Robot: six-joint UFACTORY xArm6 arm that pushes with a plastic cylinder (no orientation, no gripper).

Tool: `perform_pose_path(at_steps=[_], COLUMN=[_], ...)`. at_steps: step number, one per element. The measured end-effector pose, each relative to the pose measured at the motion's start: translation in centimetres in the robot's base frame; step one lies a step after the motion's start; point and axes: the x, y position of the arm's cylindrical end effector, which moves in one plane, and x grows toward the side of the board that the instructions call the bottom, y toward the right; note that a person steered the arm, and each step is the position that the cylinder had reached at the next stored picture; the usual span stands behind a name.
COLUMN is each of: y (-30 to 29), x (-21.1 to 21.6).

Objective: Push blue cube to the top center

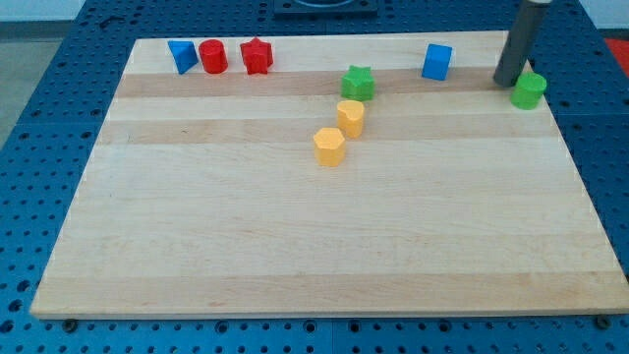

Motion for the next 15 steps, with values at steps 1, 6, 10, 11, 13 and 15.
perform_pose_path(at_steps=[1,6,10,11,13,15], y=[-0.5,-13.0,-12.5,-16.5,-17.4,-22.2], x=[-5.0,-1.4,-5.8,-5.0,-1.6,-1.6])
